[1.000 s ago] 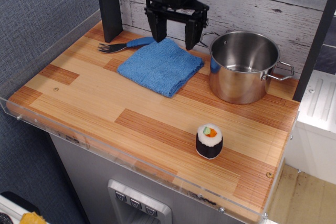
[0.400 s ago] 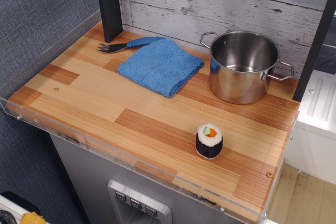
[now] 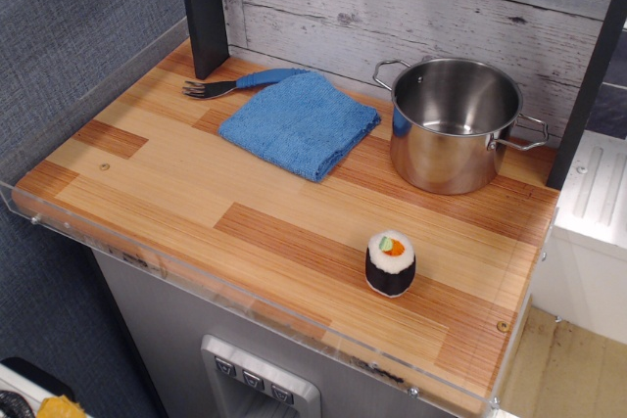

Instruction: PICK UP THE BLUE TOWEL AND PUT NEAR THE VESSEL

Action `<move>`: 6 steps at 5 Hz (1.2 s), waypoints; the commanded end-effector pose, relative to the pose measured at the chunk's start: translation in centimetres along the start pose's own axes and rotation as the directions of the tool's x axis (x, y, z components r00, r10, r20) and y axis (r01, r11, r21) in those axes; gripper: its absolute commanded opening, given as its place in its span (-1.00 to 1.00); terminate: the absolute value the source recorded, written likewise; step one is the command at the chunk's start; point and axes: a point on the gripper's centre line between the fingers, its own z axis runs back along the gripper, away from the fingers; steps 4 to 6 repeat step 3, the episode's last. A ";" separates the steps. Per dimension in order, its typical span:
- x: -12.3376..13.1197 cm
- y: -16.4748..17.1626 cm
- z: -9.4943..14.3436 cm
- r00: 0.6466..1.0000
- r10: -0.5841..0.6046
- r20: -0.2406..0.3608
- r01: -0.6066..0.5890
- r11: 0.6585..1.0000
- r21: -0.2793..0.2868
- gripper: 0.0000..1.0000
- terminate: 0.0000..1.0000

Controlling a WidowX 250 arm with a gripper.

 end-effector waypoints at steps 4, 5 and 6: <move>-0.1 0.0 2.5 0.998 -0.002 0.068 0.001 1.000 0.012 1.00 1.00; -0.1 0.0 2.5 0.998 -0.002 0.068 0.001 1.000 0.012 1.00 1.00; -0.1 0.0 2.5 0.998 -0.002 0.068 0.001 1.000 0.012 1.00 1.00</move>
